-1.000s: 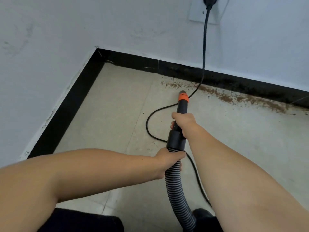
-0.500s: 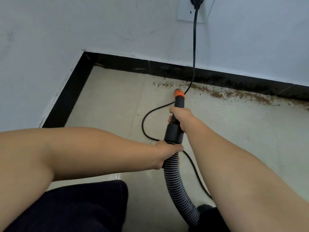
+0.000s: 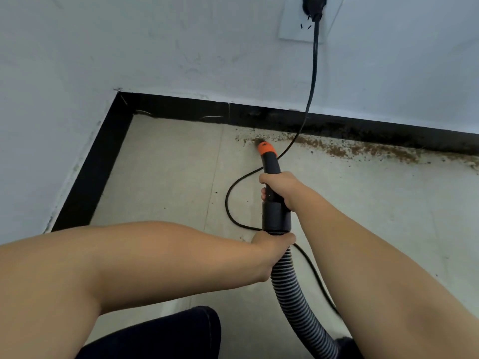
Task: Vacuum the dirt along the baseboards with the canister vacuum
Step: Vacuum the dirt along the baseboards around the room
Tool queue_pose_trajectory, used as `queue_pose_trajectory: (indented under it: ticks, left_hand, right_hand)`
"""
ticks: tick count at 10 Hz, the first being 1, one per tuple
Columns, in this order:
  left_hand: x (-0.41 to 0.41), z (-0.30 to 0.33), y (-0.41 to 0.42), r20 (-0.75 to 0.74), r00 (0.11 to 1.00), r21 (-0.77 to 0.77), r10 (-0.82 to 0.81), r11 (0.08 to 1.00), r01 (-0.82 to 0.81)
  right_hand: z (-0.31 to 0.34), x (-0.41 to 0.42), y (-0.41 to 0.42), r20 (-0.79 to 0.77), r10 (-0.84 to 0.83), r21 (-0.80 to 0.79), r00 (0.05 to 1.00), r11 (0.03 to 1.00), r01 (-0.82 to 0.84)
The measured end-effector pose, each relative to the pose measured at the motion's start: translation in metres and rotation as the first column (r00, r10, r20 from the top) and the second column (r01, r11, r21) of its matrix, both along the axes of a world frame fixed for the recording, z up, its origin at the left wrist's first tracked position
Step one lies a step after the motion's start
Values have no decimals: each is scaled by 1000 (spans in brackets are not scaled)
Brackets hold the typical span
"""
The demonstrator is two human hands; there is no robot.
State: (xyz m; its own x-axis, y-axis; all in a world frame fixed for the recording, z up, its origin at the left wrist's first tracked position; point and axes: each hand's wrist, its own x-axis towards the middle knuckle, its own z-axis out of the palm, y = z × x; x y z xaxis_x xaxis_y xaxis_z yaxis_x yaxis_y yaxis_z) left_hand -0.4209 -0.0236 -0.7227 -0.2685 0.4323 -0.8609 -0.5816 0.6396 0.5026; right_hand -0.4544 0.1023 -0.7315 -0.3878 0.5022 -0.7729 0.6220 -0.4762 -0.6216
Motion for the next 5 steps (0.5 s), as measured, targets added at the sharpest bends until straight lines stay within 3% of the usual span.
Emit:
queue_pose_trajectory:
  ticks: [2,3,5]
  left_hand:
    - [-15,-5,-17,-58,995,-30,85,996,-87]
    - [-18,-3,-16,-86,993,-21,76,997,-78]
    - [-15,8,-3,45,998,-79,-45,996,48]
  right_hand:
    - [-4,-26,-20,-36,88,-38,996,995,-89]
    - [-6,-28,-19,-52,35,-34,998,999,-36]
    - [-7,-2,4,3,-159,-7,987,987,159]
